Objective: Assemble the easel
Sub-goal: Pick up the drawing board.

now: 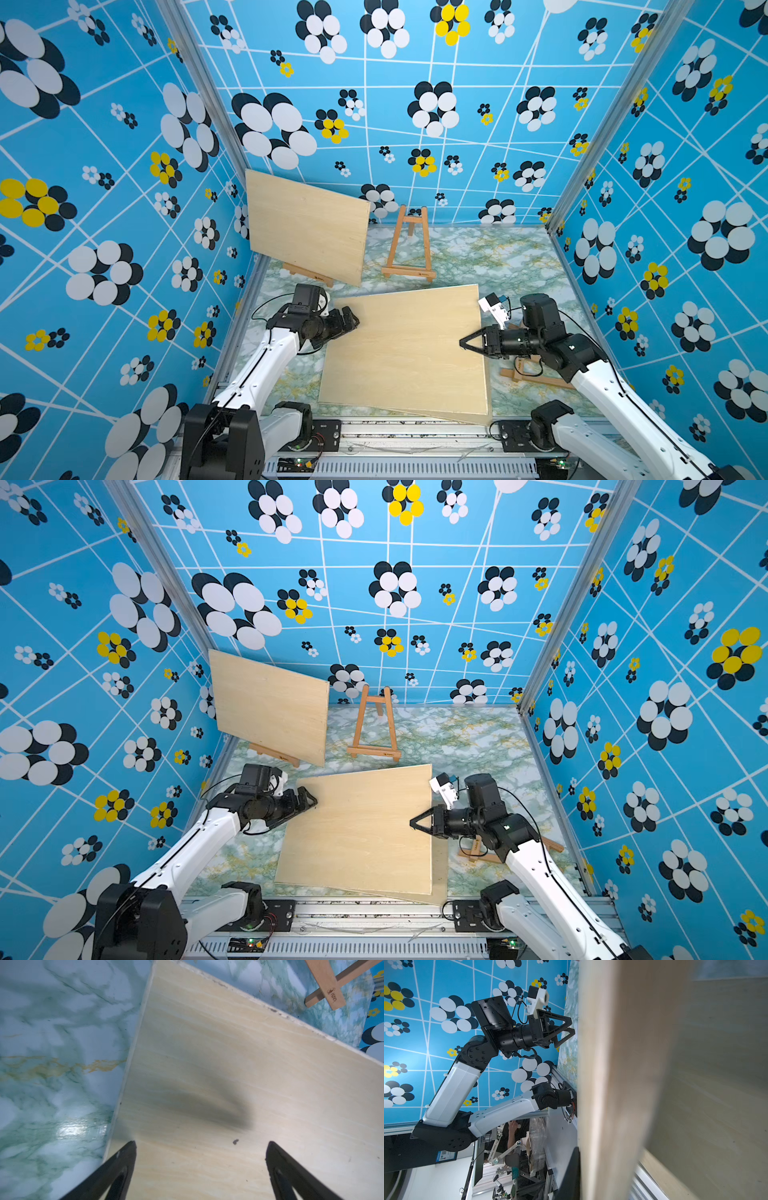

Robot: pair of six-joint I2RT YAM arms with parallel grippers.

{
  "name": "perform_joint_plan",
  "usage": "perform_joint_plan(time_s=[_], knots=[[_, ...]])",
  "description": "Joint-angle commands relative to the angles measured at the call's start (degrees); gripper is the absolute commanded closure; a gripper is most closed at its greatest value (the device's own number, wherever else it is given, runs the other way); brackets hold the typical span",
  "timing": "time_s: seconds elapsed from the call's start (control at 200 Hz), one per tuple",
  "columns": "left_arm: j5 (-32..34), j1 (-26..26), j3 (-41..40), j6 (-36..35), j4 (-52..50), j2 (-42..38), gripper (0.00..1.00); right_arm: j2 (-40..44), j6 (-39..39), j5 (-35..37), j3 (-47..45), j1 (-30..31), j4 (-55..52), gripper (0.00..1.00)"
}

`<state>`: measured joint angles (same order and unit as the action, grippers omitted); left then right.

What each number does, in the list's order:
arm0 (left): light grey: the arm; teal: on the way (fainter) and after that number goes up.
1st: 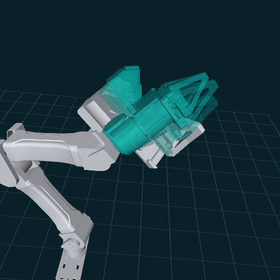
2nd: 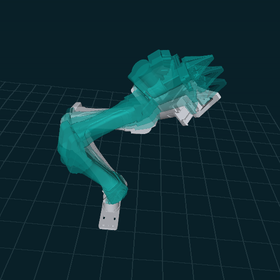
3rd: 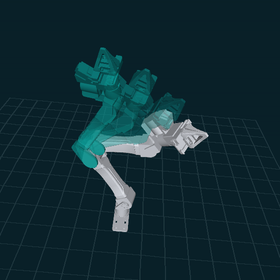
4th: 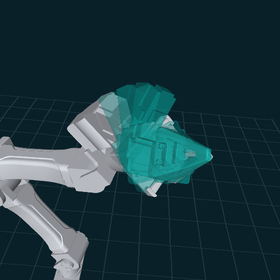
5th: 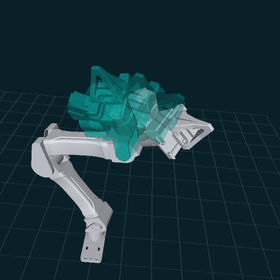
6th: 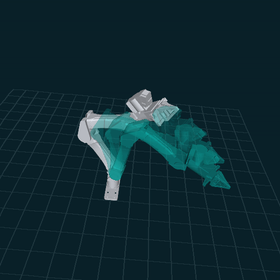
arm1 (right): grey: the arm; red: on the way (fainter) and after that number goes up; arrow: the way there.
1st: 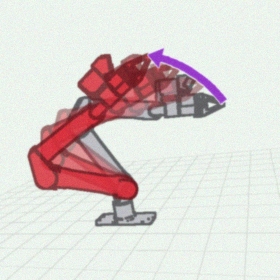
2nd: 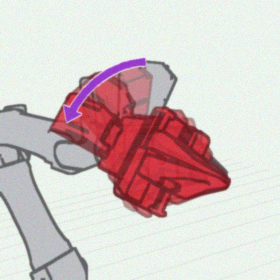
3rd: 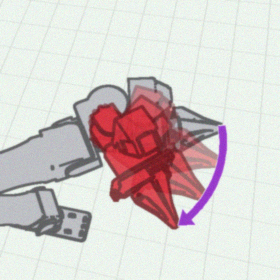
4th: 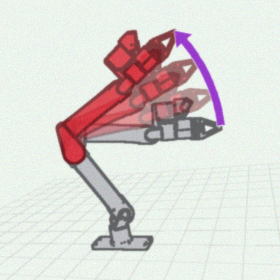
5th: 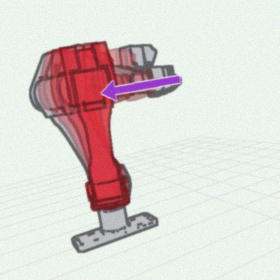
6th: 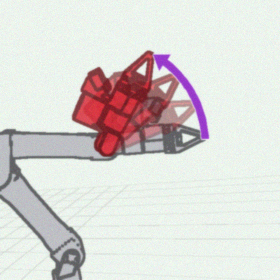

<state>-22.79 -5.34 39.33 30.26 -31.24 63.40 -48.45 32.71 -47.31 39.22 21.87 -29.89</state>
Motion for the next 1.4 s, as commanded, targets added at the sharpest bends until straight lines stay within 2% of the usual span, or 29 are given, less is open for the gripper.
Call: perform_joint_plan(time_s=[0.0,0.175,0.425,0.68,0.94,1.394], knots=[[-2.20,2.14,-1.65,0.38,1.86,-4.03,0.01,-1.73,-12.74,14.39,1.42,1.87,-3.38,1.00],[-5.02,5.22,-3.43,-0.20,5.35,-11.42,0.01,-2.68,-13.20,15.93,0.86,2.15,1.33,1.00],[-5.78,6.31,-6.72,0.13,10.63,-22.31,0.01,-3.39,-15.90,16.34,-1.07,2.30,9.84,1.00],[-5.95,7.43,-7.23,-0.40,10.02,-26.45,0.01,-6.78,-18.83,16.91,-0.93,2.39,16.26,1.00],[-7.14,8.33,-8.00,0.41,11.43,-32.70,0.01,-10.91,-18.33,17.12,-1.20,2.54,24.13,1.00],[-7.00,8.86,-3.67,0.65,7.98,-34.81,0.01,-12.00,-30.68,17.65,-1.63,2.52,26.26,1.00]])
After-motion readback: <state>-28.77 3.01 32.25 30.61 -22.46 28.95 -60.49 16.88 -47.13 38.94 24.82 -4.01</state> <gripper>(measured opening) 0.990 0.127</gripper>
